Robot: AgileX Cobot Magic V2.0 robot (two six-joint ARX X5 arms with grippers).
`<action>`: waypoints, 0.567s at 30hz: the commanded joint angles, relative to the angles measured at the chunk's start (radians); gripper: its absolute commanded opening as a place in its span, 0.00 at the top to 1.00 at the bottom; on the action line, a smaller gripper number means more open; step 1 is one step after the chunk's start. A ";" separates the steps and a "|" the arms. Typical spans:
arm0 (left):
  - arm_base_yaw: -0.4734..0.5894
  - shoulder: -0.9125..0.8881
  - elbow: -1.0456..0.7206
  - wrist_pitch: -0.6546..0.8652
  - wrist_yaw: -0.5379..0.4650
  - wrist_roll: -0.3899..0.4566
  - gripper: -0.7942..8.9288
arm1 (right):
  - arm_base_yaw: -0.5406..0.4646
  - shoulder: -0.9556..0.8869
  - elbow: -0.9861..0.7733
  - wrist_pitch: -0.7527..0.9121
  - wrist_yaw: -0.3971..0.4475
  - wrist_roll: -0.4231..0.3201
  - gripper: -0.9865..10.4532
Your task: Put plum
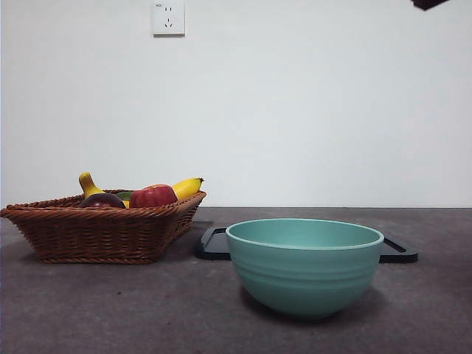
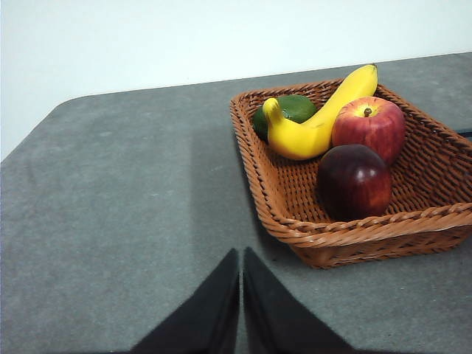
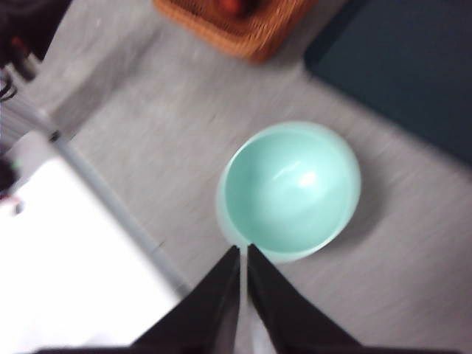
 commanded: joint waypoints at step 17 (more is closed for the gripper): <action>0.002 -0.002 -0.021 -0.010 -0.002 -0.002 0.91 | -0.590 -0.590 -0.668 0.804 0.159 -0.137 0.91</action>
